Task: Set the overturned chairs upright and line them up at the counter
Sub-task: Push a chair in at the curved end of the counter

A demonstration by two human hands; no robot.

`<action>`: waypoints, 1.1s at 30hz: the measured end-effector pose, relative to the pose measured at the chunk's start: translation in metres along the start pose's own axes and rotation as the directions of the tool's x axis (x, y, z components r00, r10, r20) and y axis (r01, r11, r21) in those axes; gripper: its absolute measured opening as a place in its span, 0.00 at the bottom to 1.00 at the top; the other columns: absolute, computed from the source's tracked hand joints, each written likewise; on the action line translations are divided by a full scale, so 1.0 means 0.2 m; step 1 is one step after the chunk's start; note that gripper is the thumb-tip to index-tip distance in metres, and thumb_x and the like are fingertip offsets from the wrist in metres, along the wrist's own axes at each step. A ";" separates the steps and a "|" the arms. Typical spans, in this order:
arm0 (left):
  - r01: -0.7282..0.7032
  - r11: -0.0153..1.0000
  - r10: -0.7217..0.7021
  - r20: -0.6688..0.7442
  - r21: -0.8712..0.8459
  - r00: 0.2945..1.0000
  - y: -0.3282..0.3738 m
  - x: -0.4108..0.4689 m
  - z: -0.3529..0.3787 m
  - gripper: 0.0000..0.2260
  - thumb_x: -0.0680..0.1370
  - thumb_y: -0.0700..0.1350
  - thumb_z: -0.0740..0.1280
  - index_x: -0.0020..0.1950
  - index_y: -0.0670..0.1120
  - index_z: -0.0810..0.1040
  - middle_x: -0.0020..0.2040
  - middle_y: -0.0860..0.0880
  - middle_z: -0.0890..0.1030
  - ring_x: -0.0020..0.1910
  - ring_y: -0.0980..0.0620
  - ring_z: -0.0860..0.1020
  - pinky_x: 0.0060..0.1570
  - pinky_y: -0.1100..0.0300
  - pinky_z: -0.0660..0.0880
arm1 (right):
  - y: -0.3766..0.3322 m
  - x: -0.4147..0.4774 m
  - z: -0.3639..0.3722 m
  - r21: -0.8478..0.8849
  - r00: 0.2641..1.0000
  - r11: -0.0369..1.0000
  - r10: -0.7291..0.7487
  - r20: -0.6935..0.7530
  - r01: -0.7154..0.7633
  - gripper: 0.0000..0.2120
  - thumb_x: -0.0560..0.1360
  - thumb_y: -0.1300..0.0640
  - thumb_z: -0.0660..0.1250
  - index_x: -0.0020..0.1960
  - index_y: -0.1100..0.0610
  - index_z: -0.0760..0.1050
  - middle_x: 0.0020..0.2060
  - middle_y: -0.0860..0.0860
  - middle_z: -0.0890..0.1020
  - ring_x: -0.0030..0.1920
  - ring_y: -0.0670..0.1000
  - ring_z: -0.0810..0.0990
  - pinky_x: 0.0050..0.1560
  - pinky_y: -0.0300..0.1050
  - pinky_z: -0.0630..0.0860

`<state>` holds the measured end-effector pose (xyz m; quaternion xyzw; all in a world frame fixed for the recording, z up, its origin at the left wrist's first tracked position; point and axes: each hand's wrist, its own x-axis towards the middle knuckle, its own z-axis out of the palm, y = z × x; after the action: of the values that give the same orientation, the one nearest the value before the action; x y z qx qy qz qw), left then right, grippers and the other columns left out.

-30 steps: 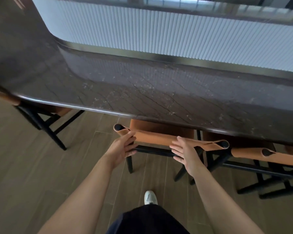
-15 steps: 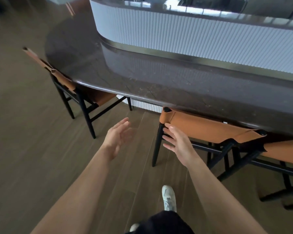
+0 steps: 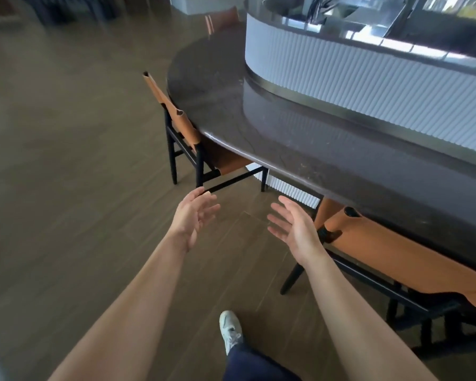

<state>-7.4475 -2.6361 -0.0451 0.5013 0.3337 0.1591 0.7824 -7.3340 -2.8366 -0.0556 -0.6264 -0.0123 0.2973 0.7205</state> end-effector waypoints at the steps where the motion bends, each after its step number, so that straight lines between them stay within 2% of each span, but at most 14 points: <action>1: -0.008 1.000 0.008 -0.016 -0.015 1.000 0.03 0.05 -0.03 0.21 0.80 0.44 0.65 0.73 0.46 0.67 0.56 0.46 0.82 0.54 0.47 0.82 0.61 0.50 0.75 | -0.01 0.06 0.06 0.005 1.000 1.000 0.006 0.013 -0.006 0.09 0.81 0.49 0.64 0.60 0.44 0.75 0.58 0.48 0.82 0.55 0.51 0.84 0.50 0.47 0.82; 6: -0.007 0.999 0.005 -0.065 -0.036 0.998 0.14 0.31 -0.14 0.19 0.81 0.47 0.63 0.72 0.48 0.68 0.61 0.45 0.80 0.55 0.47 0.82 0.50 0.56 0.77 | -0.04 0.32 0.28 0.036 0.998 0.998 0.049 0.041 -0.050 0.13 0.80 0.49 0.65 0.63 0.48 0.75 0.56 0.49 0.84 0.53 0.52 0.85 0.50 0.49 0.82; 13: -0.029 0.999 0.024 -0.129 -0.034 0.991 0.33 0.67 -0.25 0.15 0.80 0.49 0.65 0.66 0.46 0.73 0.53 0.45 0.84 0.52 0.46 0.83 0.54 0.52 0.76 | -0.15 0.71 0.56 0.053 0.994 0.995 0.084 0.072 -0.088 0.14 0.80 0.52 0.65 0.64 0.54 0.75 0.54 0.53 0.85 0.52 0.53 0.85 0.51 0.50 0.81; 19: -0.009 0.996 -0.006 -0.177 -0.085 0.984 0.44 0.89 -0.38 0.10 0.80 0.49 0.64 0.60 0.48 0.75 0.53 0.44 0.84 0.53 0.45 0.83 0.51 0.53 0.76 | -0.16 0.93 0.80 0.018 0.984 0.990 0.137 0.110 -0.140 0.14 0.80 0.51 0.63 0.63 0.55 0.76 0.53 0.54 0.85 0.54 0.54 0.84 0.51 0.51 0.81; 23: 0.007 0.996 -0.023 -0.170 -0.092 0.985 0.54 1.08 -0.48 0.07 0.80 0.50 0.64 0.54 0.48 0.77 0.52 0.44 0.84 0.51 0.46 0.83 0.49 0.53 0.76 | -0.14 1.07 1.00 0.010 0.980 0.986 0.165 0.111 -0.167 0.14 0.81 0.50 0.62 0.62 0.55 0.76 0.53 0.53 0.86 0.54 0.53 0.84 0.49 0.50 0.81; 27: 0.048 0.996 -0.056 -0.126 -0.071 0.990 0.67 1.29 -0.62 0.10 0.80 0.51 0.64 0.56 0.48 0.76 0.52 0.45 0.85 0.52 0.46 0.83 0.48 0.53 0.77 | -0.12 1.18 1.22 0.060 0.982 0.983 0.170 0.087 -0.175 0.16 0.81 0.49 0.61 0.64 0.56 0.75 0.51 0.52 0.86 0.54 0.53 0.84 0.48 0.49 0.81; 33: 0.111 0.993 -0.112 -0.047 -0.025 0.993 0.90 1.58 -0.87 0.12 0.80 0.52 0.65 0.57 0.45 0.76 0.52 0.44 0.84 0.52 0.46 0.83 0.48 0.53 0.78 | -0.08 1.30 1.59 0.203 0.980 0.960 0.199 0.003 -0.195 0.18 0.81 0.48 0.61 0.65 0.57 0.74 0.52 0.54 0.86 0.55 0.55 0.84 0.53 0.52 0.80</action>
<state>-7.3210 -2.2535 -0.0477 0.4690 0.3784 0.1308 0.7872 -7.2376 -2.4369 -0.0656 -0.5507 0.0867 0.3616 0.7473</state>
